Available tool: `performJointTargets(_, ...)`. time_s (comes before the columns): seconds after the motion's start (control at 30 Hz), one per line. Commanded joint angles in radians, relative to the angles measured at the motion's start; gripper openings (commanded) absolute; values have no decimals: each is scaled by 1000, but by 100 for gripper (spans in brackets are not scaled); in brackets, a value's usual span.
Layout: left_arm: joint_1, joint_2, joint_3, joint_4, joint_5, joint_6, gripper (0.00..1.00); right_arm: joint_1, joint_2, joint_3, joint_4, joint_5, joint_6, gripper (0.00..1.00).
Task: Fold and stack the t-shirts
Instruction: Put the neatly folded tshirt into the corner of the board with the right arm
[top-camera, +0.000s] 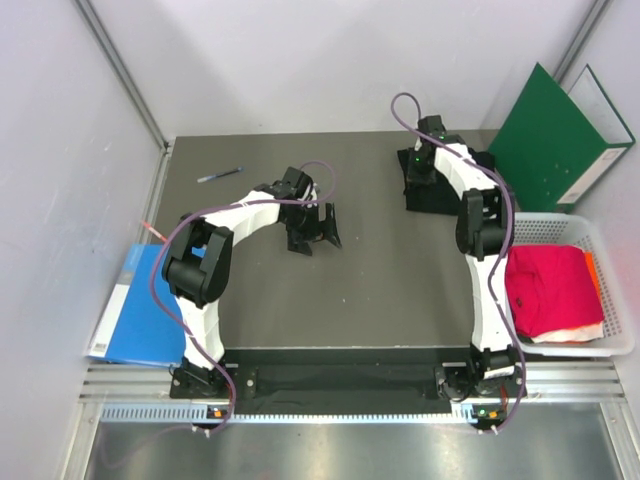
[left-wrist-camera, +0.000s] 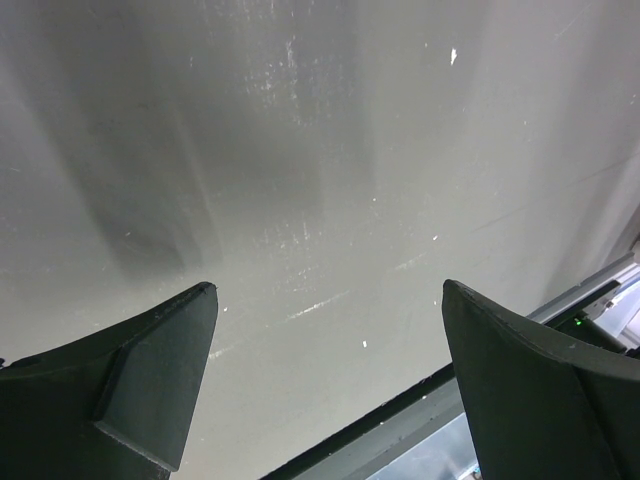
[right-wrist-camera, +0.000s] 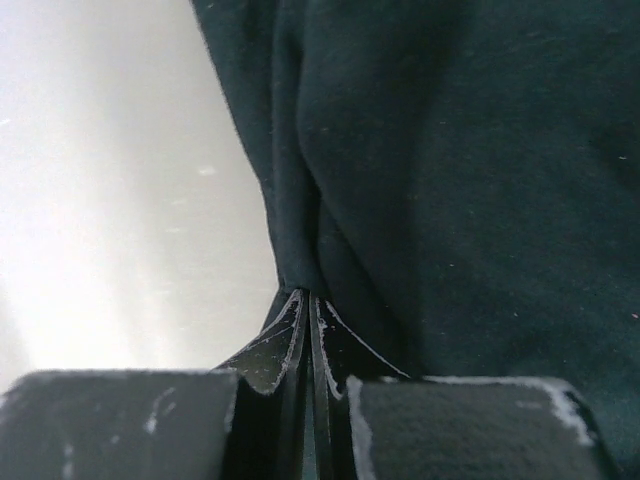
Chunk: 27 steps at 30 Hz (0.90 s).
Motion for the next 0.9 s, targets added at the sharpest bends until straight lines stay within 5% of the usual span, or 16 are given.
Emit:
performJointTargets(0.0,-7,-56,-8,31,-1,-7,98,-83,-35,-37,-49,113,-38,0)
performJointTargets(0.4,-15,-57,-9,28,-10,-4,98,-140,-96,-68,-30,74,-58,4)
performJointTargets(0.5,-15,-60,-5,20,-27,8,98,-140,-162,-108,9,-12,-61,24)
performJointTargets(0.73,-15,-57,40,-39,-108,42,98,-97,-386,-353,179,-249,-76,99)
performJointTargets(0.87,-13,-54,63,-70,-151,72,98,-40,-556,-572,290,-332,-89,100)
